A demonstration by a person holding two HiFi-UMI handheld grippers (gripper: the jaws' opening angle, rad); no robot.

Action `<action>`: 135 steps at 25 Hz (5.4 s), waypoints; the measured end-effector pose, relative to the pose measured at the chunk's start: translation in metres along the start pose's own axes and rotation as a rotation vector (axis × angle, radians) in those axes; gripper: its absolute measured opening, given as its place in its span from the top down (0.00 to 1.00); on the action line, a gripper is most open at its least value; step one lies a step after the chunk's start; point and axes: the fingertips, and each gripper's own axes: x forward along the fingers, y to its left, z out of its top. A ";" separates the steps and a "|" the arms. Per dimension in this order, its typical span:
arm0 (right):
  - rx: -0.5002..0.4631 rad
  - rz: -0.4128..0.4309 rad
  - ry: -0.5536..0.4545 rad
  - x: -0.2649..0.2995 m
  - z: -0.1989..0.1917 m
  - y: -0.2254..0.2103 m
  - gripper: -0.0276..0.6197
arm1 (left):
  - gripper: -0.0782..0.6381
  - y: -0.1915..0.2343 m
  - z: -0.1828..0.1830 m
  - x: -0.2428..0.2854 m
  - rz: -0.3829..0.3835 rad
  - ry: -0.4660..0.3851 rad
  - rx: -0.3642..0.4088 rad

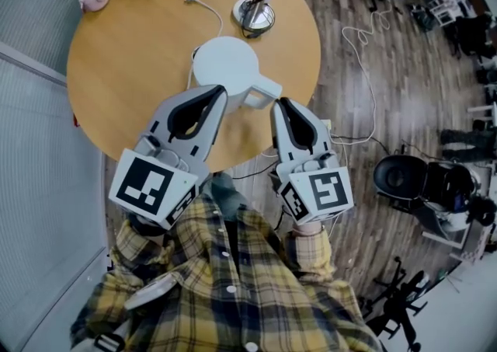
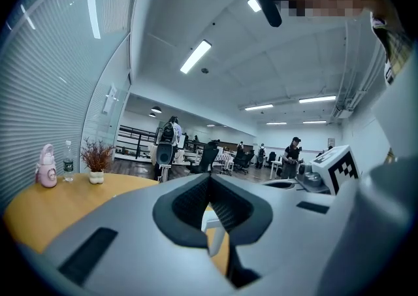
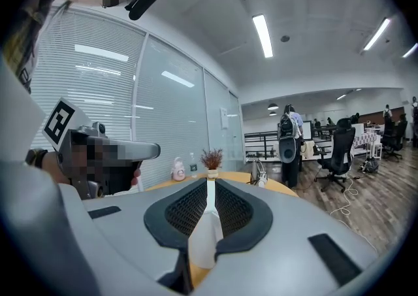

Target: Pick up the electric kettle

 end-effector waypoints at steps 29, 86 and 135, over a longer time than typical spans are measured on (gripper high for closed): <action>0.035 -0.147 0.059 0.035 -0.029 -0.018 0.73 | 0.89 0.047 -0.014 0.019 -0.059 0.036 -0.016; 0.095 -0.416 0.070 0.090 -0.133 -0.081 0.81 | 0.89 0.148 -0.121 0.030 0.077 0.208 -0.067; 0.125 -0.374 -0.066 0.040 0.004 -0.100 0.81 | 0.89 0.102 -0.013 0.023 0.062 0.047 0.029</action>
